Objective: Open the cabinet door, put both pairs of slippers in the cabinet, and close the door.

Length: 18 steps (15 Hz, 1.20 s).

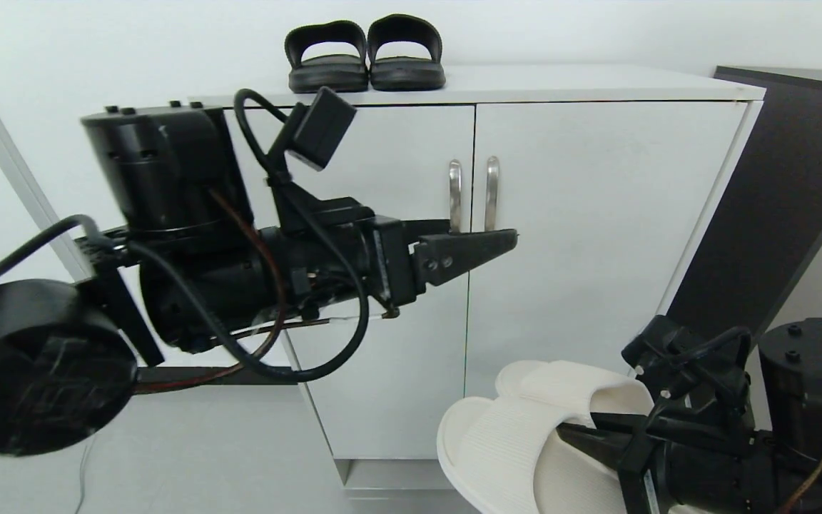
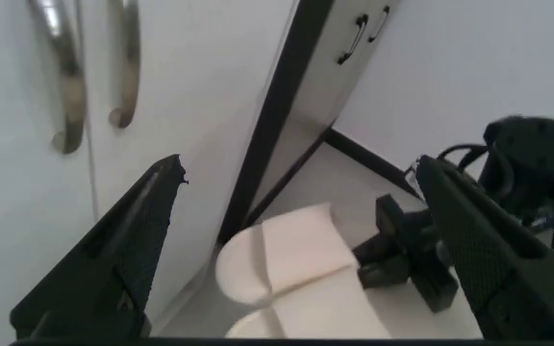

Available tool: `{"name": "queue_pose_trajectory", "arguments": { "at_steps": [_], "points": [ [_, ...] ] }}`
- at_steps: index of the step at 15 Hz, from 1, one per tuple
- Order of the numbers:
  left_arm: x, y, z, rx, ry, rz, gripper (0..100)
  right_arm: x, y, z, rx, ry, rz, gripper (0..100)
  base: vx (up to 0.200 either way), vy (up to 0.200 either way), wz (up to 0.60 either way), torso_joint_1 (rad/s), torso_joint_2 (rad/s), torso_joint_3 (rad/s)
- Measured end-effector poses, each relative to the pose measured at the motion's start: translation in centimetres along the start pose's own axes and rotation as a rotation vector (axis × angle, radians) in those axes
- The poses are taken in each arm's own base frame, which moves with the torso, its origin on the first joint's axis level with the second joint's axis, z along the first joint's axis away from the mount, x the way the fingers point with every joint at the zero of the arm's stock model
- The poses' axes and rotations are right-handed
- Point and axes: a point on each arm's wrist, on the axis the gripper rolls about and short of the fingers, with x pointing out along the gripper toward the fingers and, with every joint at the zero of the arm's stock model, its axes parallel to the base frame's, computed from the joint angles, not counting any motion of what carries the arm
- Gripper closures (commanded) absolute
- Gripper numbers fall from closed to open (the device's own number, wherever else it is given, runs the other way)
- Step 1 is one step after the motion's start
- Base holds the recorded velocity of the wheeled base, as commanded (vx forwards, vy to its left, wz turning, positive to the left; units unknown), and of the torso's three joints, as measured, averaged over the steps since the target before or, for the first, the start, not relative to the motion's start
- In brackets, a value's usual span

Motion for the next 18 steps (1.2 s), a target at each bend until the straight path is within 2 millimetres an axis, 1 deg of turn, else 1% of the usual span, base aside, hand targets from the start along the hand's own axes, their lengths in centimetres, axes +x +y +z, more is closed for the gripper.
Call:
{"name": "queue_pose_trajectory", "arguments": {
  "at_steps": [3, 7, 8, 10, 13, 18],
  "points": [
    [3.1, 0.6, 0.4, -0.047, 0.005, -0.068, 0, 0.2, 0.0, 0.1, 0.0, 0.002, -0.001, 100, 0.0, 0.0, 0.0, 0.0, 0.0, 0.0],
    [5.5, 1.7, -0.2, -0.06, 0.022, -0.09, 0, 0.8, 0.0, -0.3, -0.001, 0.015, -0.003, 100, 0.0, 0.0, 0.0, 0.0, 0.0, 0.0],
    [5.9, 2.0, -0.4, -0.062, 0.024, -0.079, 0, 0.9, 0.0, -0.4, -0.001, 0.019, -0.004, 100, 0.0, 0.0, 0.0, 0.0, 0.0, 0.0],
    [6.4, 2.4, -0.2, -0.053, -0.003, -0.023, 0, 1.2, 0.0, -0.5, -0.002, 0.028, -0.005, 100, 0.0, 0.0, 0.0, 0.0, 0.0, 0.0],
    [7.0, 1.7, 0.5, -0.039, -0.044, 0.022, 0, 1.5, 0.0, -0.8, -0.003, 0.044, -0.007, 100, 0.0, 0.0, 0.0, 0.0, 0.0, 0.0],
    [7.2, 1.8, 0.7, -0.036, -0.067, 0.095, 0, 1.6, 0.0, -0.8, -0.002, 0.049, -0.009, 100, 0.0, 0.0, 0.0, 0.0, 0.0, 0.0]
  ]
}}
